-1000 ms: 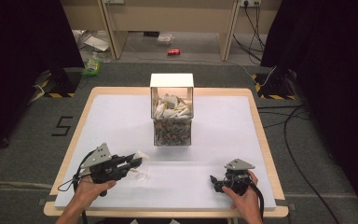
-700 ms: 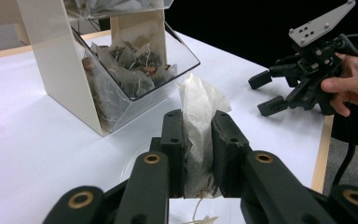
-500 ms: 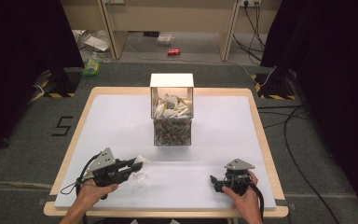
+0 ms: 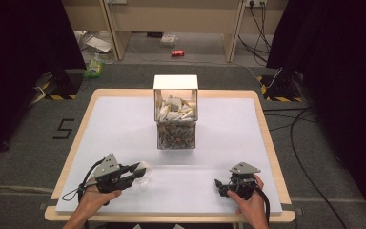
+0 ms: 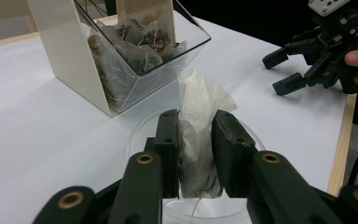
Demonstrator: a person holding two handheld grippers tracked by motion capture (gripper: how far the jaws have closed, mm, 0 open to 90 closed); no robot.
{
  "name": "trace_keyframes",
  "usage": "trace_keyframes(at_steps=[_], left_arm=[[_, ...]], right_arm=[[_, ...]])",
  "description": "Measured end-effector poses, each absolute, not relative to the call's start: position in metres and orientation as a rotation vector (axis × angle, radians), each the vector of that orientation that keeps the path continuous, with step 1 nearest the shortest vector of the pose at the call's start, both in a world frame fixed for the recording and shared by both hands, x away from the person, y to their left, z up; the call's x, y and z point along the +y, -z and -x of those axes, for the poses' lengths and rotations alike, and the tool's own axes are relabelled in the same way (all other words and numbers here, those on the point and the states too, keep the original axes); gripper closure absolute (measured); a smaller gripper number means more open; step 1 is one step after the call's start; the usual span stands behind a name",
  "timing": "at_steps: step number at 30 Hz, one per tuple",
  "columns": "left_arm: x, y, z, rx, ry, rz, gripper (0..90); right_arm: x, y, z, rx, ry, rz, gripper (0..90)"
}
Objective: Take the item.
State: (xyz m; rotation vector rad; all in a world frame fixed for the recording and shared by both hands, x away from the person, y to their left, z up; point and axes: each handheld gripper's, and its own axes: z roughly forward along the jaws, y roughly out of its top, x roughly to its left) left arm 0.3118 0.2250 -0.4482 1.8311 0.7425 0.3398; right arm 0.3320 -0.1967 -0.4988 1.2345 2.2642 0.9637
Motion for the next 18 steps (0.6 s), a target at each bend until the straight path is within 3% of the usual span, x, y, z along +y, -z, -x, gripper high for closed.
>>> trace_keyframes(at_steps=[18], left_arm=[[0.2281,0.4425,-0.3102,0.744,-0.348,-1.81,63.8]], right_arm=[[-0.1968,0.4988,-0.3321,2.265,-0.964,-1.233,12.8]])
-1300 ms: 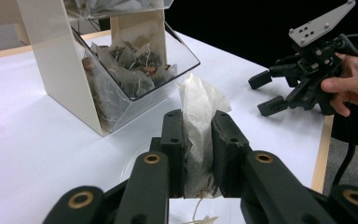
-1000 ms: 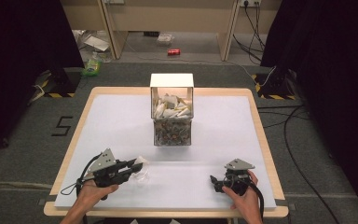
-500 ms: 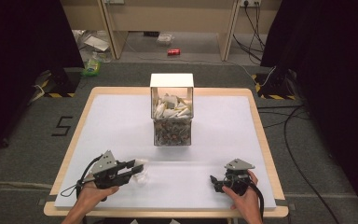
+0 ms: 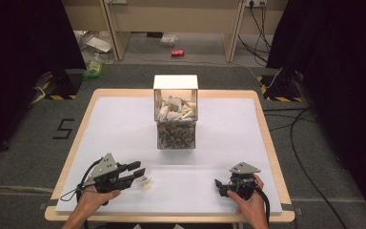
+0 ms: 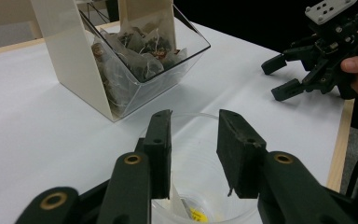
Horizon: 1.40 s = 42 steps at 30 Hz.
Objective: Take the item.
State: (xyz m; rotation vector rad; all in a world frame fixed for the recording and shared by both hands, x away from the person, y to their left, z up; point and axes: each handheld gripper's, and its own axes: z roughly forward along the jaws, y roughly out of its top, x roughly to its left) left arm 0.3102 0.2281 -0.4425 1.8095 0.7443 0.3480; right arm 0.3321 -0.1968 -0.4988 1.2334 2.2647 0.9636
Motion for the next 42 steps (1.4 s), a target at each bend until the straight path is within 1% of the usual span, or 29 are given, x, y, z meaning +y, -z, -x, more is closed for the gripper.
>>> trace_keyframes(at_steps=[8,15,24,28,30,36,40,42], left_arm=[[0.235,0.436,-0.312,0.777,-0.327,-1.785,53.1],[0.244,0.432,-0.315,0.8,-0.336,-1.769,48.4],[0.259,0.431,-0.322,0.861,-0.351,-1.753,39.2],[0.265,0.431,-0.324,0.884,-0.358,-1.741,36.5],[0.268,0.431,-0.325,0.896,-0.371,-1.739,33.5],[0.277,0.433,-0.328,0.937,-0.386,-1.732,29.4],[0.282,0.437,-0.328,0.963,-0.394,-1.731,25.1],[0.284,0.439,-0.329,0.97,-0.394,-1.732,24.5]], right_arm=[[-0.197,0.499,-0.332,2.265,-0.963,-1.234,12.8],[-0.197,0.499,-0.332,2.265,-0.963,-1.233,12.8],[-0.197,0.499,-0.332,2.265,-0.963,-1.233,12.8],[-0.197,0.499,-0.332,2.265,-0.963,-1.233,12.8],[-0.197,0.499,-0.332,2.265,-0.963,-1.234,12.8],[-0.197,0.499,-0.332,2.265,-0.963,-1.233,12.8],[-0.197,0.499,-0.332,2.264,-0.963,-1.23,12.8],[-0.197,0.499,-0.332,2.265,-0.963,-1.233,12.8]])
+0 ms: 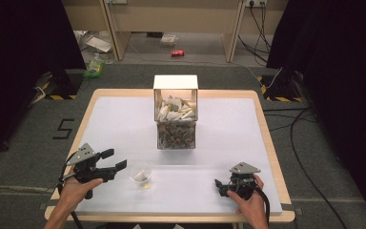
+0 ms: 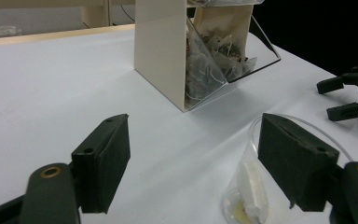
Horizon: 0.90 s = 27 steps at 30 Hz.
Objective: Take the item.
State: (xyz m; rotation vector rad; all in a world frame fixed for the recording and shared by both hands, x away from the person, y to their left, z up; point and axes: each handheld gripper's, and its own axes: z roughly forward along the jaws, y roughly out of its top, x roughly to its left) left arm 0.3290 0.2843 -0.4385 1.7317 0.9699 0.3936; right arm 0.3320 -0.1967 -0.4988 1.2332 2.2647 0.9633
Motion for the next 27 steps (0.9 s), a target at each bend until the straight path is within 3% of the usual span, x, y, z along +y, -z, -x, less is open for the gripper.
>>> trace_keyframes(at_steps=[27], left_arm=[[0.302,0.463,-0.328,1.034,-0.384,-1.747,22.5]], right_arm=[[-0.197,0.499,-0.332,2.264,-0.963,-1.234,12.8]])
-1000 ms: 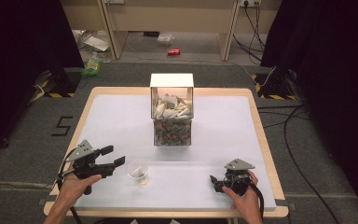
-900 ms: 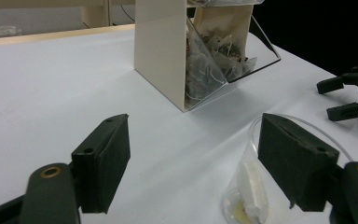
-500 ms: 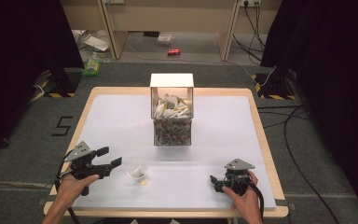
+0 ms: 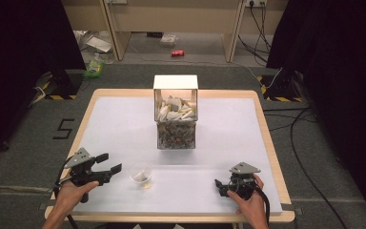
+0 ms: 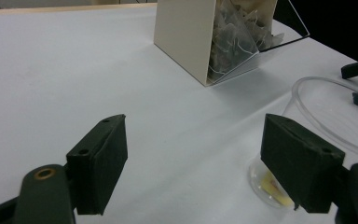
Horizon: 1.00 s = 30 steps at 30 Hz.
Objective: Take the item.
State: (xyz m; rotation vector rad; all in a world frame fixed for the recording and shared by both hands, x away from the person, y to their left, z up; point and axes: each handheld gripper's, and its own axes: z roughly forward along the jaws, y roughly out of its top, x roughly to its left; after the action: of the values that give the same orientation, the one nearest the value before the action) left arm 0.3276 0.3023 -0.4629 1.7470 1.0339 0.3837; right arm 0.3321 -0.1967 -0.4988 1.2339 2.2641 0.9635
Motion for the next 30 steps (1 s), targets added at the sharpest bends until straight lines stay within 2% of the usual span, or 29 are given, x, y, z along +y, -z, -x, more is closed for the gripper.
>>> trace_keyframes(at_steps=[30], left_arm=[[0.311,0.493,-0.312,1.08,-0.367,-1.802,20.9]], right_arm=[[-0.197,0.499,-0.332,2.265,-0.963,-1.234,12.8]])
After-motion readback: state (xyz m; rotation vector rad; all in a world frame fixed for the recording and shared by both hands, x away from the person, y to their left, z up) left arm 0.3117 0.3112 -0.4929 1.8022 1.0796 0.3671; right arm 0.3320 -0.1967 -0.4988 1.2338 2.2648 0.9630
